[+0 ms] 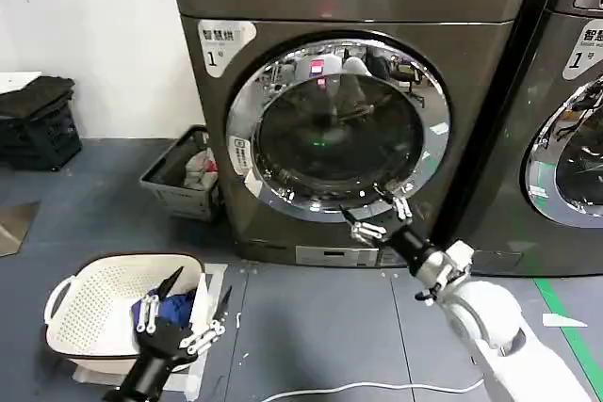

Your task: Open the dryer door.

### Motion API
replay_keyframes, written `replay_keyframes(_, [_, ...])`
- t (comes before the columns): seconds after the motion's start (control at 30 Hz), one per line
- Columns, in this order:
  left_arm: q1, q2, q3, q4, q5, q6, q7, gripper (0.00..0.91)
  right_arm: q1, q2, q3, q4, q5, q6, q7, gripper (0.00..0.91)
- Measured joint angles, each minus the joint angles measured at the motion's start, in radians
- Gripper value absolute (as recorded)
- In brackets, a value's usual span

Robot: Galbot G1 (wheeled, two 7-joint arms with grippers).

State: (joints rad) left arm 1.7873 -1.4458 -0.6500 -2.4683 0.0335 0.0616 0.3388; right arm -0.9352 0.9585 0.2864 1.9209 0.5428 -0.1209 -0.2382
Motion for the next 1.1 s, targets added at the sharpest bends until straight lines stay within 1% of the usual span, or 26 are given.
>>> replay_keyframes(0.13, [0.001,-0.001,-0.001,0.0,0.001,0.0,0.0,0.907,0.057,-0.002,-0.046,-0.032,0.018,0.0,-0.007,0.907])
replay_keyframes(0.6, [0.003,-0.001,-0.007,-0.002,0.004,-0.008,0.001,0.907,0.238,0.027,-0.207,-0.157,0.043,0.014,-0.025,0.907])
replay_keyframes(0.87, [0.002,-0.004,-0.008,0.001,0.004,-0.013,0.0,0.907,0.34,0.053,-0.292,-0.22,0.059,0.02,-0.046,0.907])
replay_keyframes(1.1, [0.005,-0.006,-0.017,-0.003,0.003,-0.013,0.002,0.907,0.418,0.089,-0.359,-0.275,0.06,0.023,-0.049,0.907])
